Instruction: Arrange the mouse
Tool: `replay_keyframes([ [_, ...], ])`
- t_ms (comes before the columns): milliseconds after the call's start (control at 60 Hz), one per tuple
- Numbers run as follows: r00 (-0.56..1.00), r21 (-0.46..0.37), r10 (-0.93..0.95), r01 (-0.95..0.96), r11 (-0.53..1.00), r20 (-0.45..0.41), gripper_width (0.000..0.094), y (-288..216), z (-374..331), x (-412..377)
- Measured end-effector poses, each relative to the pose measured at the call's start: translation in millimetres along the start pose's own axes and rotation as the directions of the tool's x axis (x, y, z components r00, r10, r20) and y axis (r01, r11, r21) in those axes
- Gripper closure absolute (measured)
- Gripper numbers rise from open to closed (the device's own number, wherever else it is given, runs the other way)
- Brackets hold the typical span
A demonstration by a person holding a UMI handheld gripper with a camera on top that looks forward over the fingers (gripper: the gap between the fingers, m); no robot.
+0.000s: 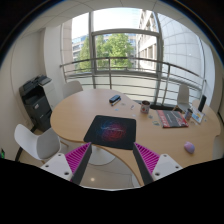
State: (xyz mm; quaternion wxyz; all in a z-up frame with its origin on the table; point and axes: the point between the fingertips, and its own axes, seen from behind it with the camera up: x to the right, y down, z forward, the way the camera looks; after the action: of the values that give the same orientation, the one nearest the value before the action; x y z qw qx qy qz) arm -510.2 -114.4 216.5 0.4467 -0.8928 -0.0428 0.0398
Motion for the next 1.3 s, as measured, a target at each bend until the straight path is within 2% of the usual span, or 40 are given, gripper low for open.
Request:
replay_keyframes([
  [83,0.999,-0.013,0.006,-0.006,1.0,-0.038,0.0091,11.8,1.5,18.5],
  [217,0.996,-0.062,0.041,-0.046,0.997,-0.085,0.0092,63.7,15.4,114.5],
  [400,0.981,-0.104,0.018,-0.038,0.994,-0.192,0.0089,135.4,39.5,254.4],
  [583,0.958,-0.133,0.044,-0.084,0.987,-0.283,0.0088,181.7,65.5,384.5],
  [817,0.924,-0.094,0.083,-0.126,0.988,-0.373,0.0088,182.4,110.6,500.4],
  [1100,0.931,-0.019,0.153,-0.169,0.986,-0.332,0.0107,141.3,168.7,547.9],
  [1183,0.93,0.002,0.177,-0.186,0.982,-0.322,0.0216,135.0,175.9,544.8],
  [1233,0.936,0.011,0.164,-0.169,0.986,-0.31,0.0354,130.5,181.4,543.8],
  [1300,0.941,0.009,0.131,-0.135,0.991,-0.312,0.0374,128.4,184.5,546.8],
])
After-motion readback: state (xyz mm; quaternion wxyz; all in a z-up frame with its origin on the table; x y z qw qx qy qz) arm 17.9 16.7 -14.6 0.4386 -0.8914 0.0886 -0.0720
